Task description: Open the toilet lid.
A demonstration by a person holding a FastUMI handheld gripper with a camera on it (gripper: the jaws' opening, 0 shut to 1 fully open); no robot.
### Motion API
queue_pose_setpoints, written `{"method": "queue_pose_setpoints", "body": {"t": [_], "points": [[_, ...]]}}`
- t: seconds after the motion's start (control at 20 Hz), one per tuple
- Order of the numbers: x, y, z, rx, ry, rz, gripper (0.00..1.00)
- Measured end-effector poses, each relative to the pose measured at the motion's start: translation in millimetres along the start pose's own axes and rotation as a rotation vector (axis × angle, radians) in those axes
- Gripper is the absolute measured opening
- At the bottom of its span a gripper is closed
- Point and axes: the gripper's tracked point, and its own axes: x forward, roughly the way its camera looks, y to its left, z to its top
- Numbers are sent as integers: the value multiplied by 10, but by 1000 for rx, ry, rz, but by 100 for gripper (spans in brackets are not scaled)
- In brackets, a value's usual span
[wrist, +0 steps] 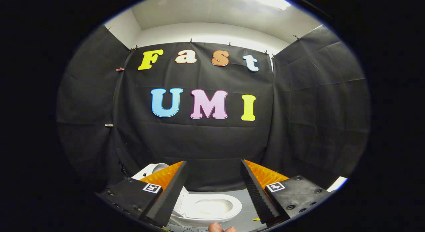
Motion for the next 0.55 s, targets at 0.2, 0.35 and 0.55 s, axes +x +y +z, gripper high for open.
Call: {"method": "queue_pose_setpoints", "body": {"t": [0.2, 0.35, 0.55], "points": [[17, 26, 6, -1, 0, 2, 99], [23, 39, 27, -9, -5, 6, 99], [24, 56, 62, -13, -9, 9, 99]]}}
